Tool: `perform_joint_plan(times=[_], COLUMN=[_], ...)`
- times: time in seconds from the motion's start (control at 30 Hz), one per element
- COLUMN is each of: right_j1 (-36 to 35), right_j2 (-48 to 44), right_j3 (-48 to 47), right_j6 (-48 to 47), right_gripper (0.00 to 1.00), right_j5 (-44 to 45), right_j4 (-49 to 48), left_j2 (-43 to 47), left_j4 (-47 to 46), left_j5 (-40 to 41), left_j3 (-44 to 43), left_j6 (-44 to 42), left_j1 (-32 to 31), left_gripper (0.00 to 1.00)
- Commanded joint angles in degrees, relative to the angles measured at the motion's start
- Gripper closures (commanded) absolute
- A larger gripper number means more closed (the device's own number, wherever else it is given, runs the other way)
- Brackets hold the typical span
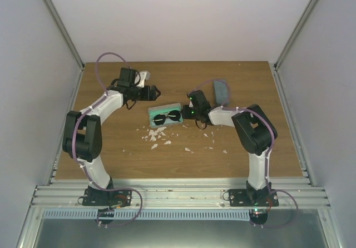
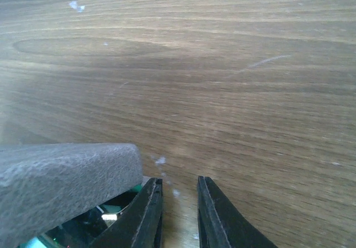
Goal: Organize the sunglasses
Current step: Close the sunglasses case at the center of the board.
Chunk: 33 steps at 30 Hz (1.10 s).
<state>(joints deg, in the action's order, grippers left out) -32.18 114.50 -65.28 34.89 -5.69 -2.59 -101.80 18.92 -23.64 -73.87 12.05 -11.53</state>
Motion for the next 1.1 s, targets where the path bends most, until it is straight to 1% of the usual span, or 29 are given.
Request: perform_joint_plan(times=[0.0,0.13,0.3,0.47,0.6,0.9,1.07], right_j1=[-0.6,-0.6,-0.6,-0.5,-0.5,-0.5,-0.5], right_j2=[0.4,-1.0,-1.7,-2.2,-2.0,-2.3,-2.2], right_j3=[1.5,3.5,4.3,6.3,7.1,7.8,7.4], right_j6=[-2.1,-1.6,0.0,0.3,0.8,2.1,1.8], right_gripper=[0.82,0.80,0.80,0.86,0.87,0.87,0.87], right_j5=[-5.0,-7.2,-3.5,-7.5,-9.4,-7.8,-8.8], right_j4=[-5.4,-7.5,-6.2,-9.9,-12.3,-14.2,-14.9], left_j2=[-1.3,-2.4,-3.2,-3.6,-4.1,-5.3,-5.6], left_j4=[0.0,0.5,1.3,1.5,1.6,1.9,1.8], left_j5=[-3.9,-5.8,-6.1,-5.9,-5.9,-5.6,-5.2], left_j3=[-1.2,-1.0,-0.9,-0.8,-0.7,-0.1,0.2], left_j6=[-0.6,-0.7,-1.1,-1.3,-1.3,-1.6,-1.7], left_j1=[-0.2,-0.2,-0.3,-0.3,-0.3,-0.3,-0.3], left_gripper=[0.20,0.23,0.26,0.29,0.31,0.33,0.34])
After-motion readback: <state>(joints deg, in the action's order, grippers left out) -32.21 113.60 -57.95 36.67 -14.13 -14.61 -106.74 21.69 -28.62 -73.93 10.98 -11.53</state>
